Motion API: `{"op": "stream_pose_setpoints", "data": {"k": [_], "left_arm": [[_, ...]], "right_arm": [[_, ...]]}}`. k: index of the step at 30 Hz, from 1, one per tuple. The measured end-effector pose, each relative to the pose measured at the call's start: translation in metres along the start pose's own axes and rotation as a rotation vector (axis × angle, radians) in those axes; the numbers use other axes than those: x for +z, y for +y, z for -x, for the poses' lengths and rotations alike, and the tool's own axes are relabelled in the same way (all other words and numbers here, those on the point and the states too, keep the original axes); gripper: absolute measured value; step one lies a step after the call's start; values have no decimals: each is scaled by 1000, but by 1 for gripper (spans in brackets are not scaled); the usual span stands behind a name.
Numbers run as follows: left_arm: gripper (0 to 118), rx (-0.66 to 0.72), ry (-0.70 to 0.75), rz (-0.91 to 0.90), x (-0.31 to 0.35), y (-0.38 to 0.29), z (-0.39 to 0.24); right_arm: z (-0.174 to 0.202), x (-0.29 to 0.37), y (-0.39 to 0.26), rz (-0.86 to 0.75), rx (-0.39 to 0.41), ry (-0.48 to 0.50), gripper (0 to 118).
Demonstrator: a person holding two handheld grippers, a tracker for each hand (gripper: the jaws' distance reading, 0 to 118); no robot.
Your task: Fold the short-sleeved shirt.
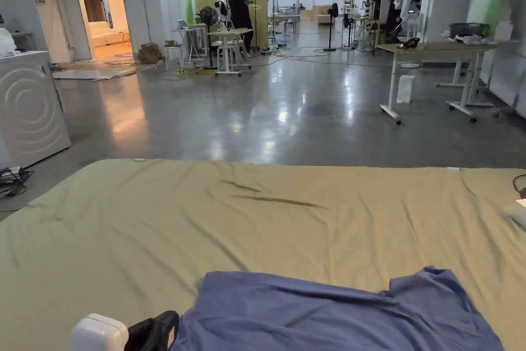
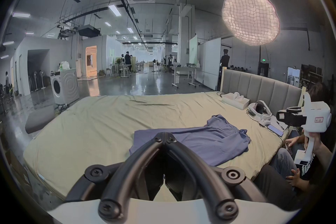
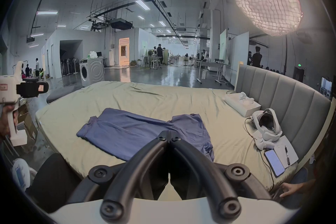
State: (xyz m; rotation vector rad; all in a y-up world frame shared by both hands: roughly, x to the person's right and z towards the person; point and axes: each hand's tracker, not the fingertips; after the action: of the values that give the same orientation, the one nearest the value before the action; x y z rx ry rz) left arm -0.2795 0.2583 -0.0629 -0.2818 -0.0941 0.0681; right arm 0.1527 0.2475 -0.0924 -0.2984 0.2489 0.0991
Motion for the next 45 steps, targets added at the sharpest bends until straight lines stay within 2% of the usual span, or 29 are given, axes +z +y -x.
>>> {"op": "stream_pose_setpoints", "data": {"k": [5,8,11,13,14,15,18,22,27,30,33,34,36,38,41,42,43,45], "left_arm": [[1,85,32,94,-27,-14,30],[9,134,99,194,-58,-27,55],[50,225,87,304,-97,-46,82],[77,276,21,392,-125,-64,96],[85,295,-6,436,-135,-70,98],[88,285,23,471,-151,-79,104],[88,282,94,542,-183,-104,118],[88,291,117,616,-210,-124,125],[87,241,129,650,-226,-134,121],[66,164,186,683,-230,-134,113],[52,152,183,696,-232,-127,100],[42,122,186,706,-233,-126,94],[5,58,149,703,-236,-125,79],[5,-43,194,733,-242,-131,68],[5,-8,178,758,-250,-139,81],[5,26,168,768,-251,-138,85],[5,54,163,781,-251,-136,87],[5,75,156,797,-255,-133,94]], "right_arm": [[-1,-11,-8,61,-21,13,0],[-3,-21,-14,99,-29,14,0],[-8,-29,-18,127,-71,14,0],[-12,-35,-21,148,-108,15,0],[-14,-37,-23,158,-115,13,0],[-16,-40,-26,169,-119,9,0],[-23,-49,-33,214,-134,-11,0],[-32,-58,-43,257,-183,-24,0],[-38,-64,-51,300,-201,-45,0],[-37,-65,-56,315,-193,-49,0],[-36,-65,-60,325,-205,-42,0],[-36,-65,-62,327,-210,-40,0],[-35,-66,-64,333,-221,-40,0],[-35,-66,-63,340,-230,-43,0],[-40,-75,-62,346,-256,-45,0],[-44,-81,-61,351,-275,-58,7],[-49,-88,-62,354,-311,-72,31],[-64,-111,-69,401,-402,-60,99]]}}
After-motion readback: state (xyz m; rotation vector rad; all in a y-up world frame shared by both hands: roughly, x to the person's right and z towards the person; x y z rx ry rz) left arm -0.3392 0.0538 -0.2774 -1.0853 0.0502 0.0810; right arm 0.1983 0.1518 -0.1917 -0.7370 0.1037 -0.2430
